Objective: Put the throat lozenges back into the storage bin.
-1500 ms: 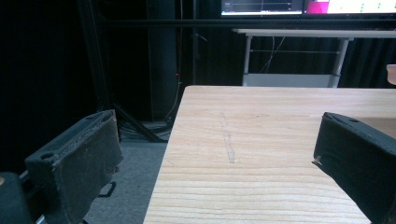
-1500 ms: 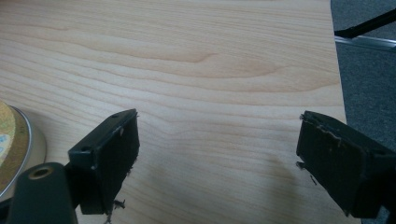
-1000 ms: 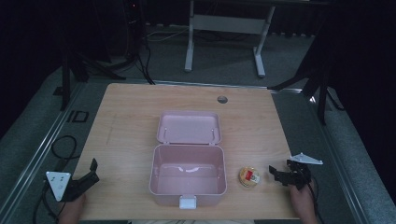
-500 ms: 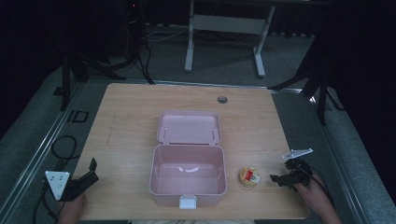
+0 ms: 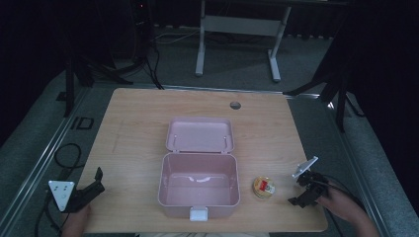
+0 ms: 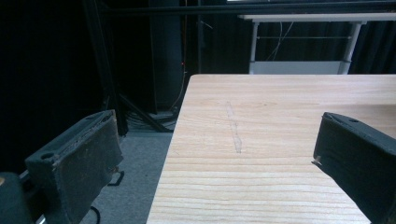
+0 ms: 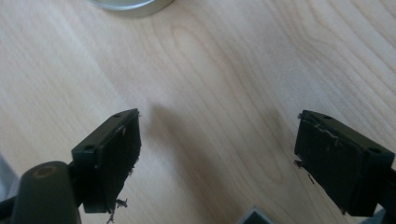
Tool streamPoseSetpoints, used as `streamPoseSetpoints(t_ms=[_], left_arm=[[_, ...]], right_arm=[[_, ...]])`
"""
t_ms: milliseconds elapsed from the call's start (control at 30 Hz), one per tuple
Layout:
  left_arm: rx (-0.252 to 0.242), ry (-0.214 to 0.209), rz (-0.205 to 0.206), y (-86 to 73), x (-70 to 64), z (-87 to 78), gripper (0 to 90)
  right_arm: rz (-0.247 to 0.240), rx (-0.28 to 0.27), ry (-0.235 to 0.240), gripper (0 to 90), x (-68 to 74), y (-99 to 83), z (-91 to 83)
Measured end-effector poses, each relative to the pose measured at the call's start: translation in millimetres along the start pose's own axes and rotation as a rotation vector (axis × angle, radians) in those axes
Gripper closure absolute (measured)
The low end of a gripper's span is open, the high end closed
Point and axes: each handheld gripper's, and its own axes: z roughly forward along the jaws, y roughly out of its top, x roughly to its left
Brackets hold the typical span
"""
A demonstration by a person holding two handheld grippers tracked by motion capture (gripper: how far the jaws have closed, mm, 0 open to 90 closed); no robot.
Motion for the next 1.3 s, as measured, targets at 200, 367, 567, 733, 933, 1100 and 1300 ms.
streamPoseSetpoints(t_ms=[200, 367, 567, 733, 933, 1100, 1300], left_arm=[[0.002, 0.001, -0.001, 0.0, 0.2, 0.2, 1.2], [0.001, -0.001, -0.001, 0.0, 0.3, 0.1, 1.2], [0.001, -0.001, 0.0, 0.0, 0.3, 0.3, 1.2], [0.002, -0.001, 0.003, 0.0, 0.1, 0.3, 1.2], [0.005, 0.0, 0.005, 0.0, 0.0, 0.6, 1.2], [0.004, 0.0, 0.005, 0.0, -0.1, 0.5, 1.2], [0.009, 0.001, 0.012, -0.1, -0.8, 0.6, 1.2]], right_arm=[[0.001, 0.133, 0.088, 13.6, 1.6, 10.7, -2.8], [-0.032, 0.224, 0.112, 13.6, 3.9, 18.6, -0.4], [-0.129, 0.308, 0.105, 13.6, 8.9, 27.1, 1.0], [-0.218, 0.338, 0.102, 13.9, 12.5, 36.7, 0.5], [-0.29, 0.383, 0.102, 14.5, 17.2, 46.8, 4.1], [-0.339, 0.422, 0.082, 14.5, 24.0, 53.9, 7.6], [-0.369, 0.43, 0.084, 14.5, 30.7, 67.1, 12.6]])
